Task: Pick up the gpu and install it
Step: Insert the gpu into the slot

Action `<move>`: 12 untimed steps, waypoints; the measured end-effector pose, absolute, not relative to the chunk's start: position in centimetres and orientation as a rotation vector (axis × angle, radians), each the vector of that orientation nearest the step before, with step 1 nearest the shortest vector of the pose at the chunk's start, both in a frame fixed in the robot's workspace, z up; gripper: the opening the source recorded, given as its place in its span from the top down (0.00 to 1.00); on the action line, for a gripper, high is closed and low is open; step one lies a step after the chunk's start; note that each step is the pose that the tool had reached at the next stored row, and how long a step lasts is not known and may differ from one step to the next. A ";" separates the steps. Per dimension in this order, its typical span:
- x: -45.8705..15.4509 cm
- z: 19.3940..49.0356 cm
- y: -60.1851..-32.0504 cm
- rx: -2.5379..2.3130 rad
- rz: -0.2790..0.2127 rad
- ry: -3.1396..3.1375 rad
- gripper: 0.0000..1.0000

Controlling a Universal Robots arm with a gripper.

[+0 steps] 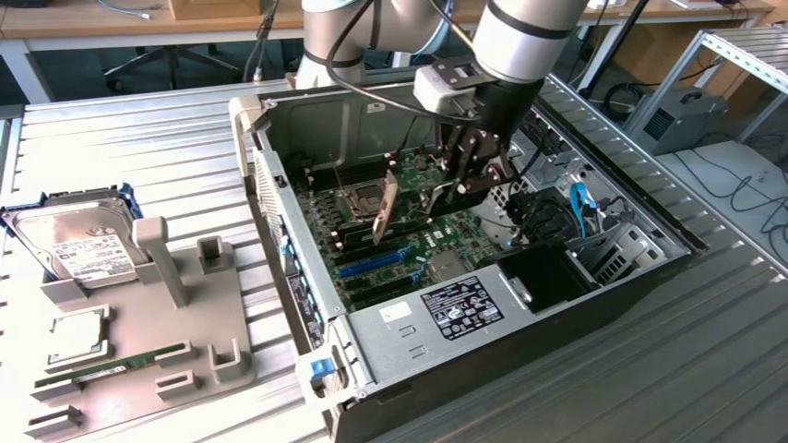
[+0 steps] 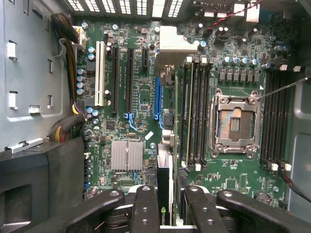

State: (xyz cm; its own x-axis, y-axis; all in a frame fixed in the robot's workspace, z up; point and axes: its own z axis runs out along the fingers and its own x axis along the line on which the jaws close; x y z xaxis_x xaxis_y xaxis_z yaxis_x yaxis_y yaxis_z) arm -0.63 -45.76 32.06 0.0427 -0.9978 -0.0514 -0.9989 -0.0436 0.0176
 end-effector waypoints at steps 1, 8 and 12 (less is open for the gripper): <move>-0.6 32.0 -45.8 -2.252 0.077 2.157 0.74; -0.6 31.2 -45.8 -2.252 0.077 2.157 0.74; -2.4 30.7 -45.8 -2.251 0.077 2.156 0.74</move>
State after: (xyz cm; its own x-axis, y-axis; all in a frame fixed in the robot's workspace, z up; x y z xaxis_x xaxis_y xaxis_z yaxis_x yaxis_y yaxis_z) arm -2.39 -45.76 30.73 0.0426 -0.9977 -0.0519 -0.9989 -0.0435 0.0176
